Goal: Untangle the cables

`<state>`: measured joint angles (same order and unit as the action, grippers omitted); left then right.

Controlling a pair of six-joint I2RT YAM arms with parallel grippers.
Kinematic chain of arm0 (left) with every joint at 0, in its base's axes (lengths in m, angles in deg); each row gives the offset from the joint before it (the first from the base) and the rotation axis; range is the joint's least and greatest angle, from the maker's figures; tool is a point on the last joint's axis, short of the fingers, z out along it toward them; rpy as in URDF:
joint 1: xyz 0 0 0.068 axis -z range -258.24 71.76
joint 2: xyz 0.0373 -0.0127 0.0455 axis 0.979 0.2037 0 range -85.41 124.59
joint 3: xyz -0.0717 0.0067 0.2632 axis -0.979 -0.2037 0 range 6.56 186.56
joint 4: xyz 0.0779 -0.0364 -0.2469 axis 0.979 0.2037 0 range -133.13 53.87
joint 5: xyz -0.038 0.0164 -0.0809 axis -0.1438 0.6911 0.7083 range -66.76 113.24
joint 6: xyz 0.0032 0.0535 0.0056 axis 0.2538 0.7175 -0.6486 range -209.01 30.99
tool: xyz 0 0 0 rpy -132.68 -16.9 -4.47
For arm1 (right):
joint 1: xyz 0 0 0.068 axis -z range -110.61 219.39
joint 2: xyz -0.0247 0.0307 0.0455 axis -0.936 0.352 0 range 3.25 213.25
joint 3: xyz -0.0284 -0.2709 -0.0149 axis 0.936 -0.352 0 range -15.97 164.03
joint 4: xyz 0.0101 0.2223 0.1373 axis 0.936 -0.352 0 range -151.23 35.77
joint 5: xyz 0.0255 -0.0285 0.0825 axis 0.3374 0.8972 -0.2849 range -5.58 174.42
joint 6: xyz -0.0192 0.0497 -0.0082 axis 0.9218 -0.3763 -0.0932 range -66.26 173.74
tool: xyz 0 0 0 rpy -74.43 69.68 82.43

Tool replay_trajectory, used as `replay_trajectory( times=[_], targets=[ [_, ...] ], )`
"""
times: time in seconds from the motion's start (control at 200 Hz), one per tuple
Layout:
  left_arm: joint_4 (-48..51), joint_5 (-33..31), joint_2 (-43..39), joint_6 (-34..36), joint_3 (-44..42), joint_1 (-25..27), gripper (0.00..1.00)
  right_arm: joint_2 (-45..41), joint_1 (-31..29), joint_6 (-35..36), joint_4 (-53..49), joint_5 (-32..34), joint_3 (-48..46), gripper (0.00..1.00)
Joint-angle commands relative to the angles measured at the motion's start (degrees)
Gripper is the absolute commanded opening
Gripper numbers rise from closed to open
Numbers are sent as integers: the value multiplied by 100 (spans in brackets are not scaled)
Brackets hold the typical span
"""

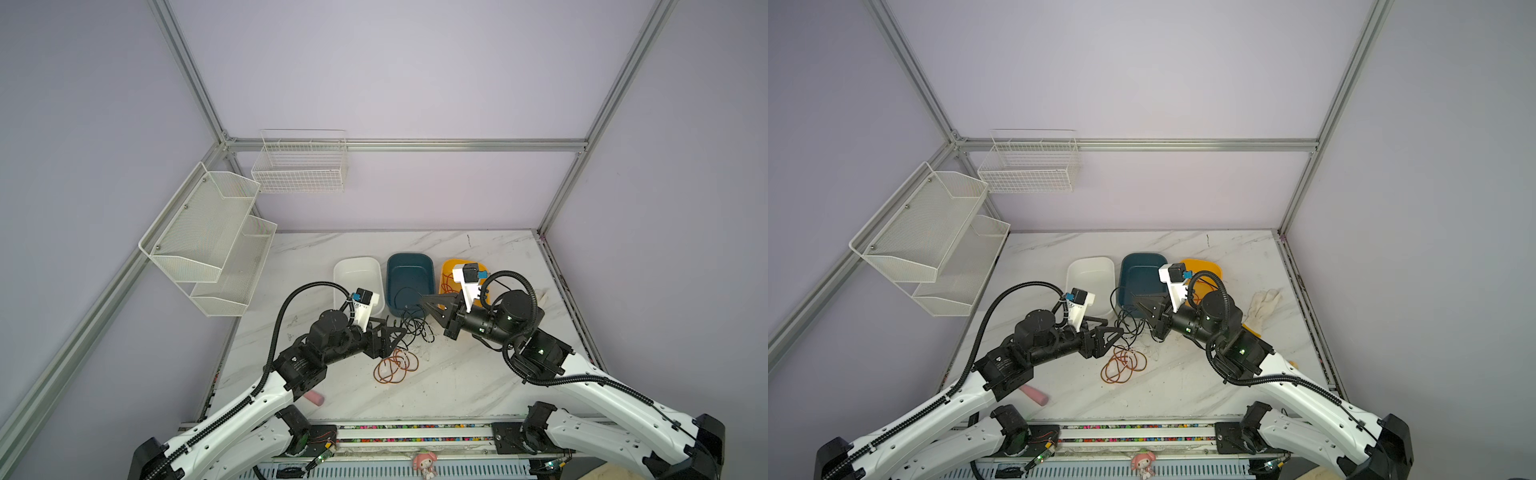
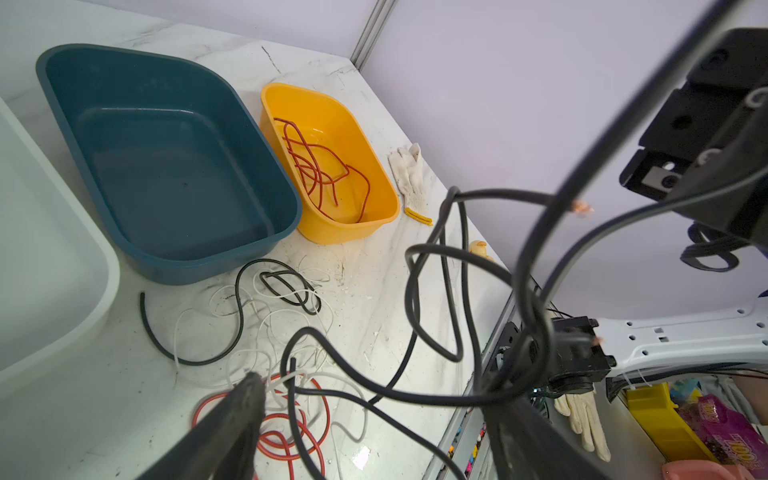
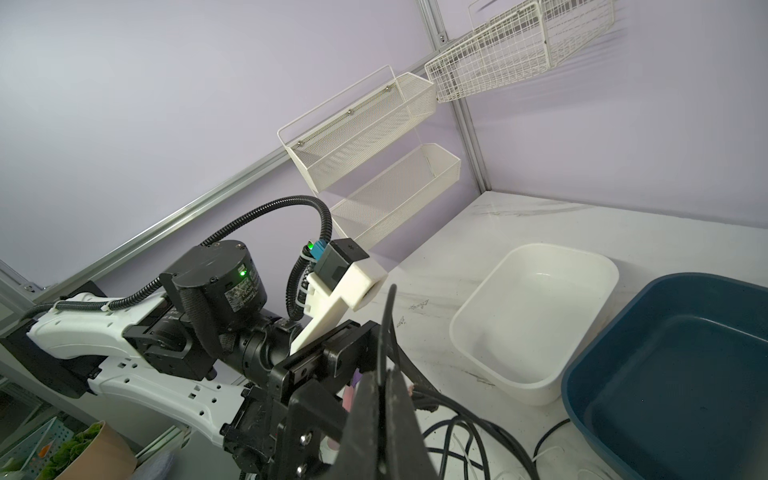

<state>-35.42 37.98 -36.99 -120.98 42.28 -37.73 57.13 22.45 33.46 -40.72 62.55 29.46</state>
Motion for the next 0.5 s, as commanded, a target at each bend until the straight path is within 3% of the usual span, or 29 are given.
replay_trajectory(
  times=[0.0, 0.29, 0.495],
  targets=[
    [-367, -92, 30, 24, -215, -17, 73, -125, -26, -99, 298, -219, 71, 0],
    [-449, -472, 57, 52, -242, -17, 70, -163, -25, -171, 304, -502, 98, 0],
    [-421, -596, -17, 55, -327, -17, 65, -377, -25, -33, -144, 82, 227, 0]
  ],
)
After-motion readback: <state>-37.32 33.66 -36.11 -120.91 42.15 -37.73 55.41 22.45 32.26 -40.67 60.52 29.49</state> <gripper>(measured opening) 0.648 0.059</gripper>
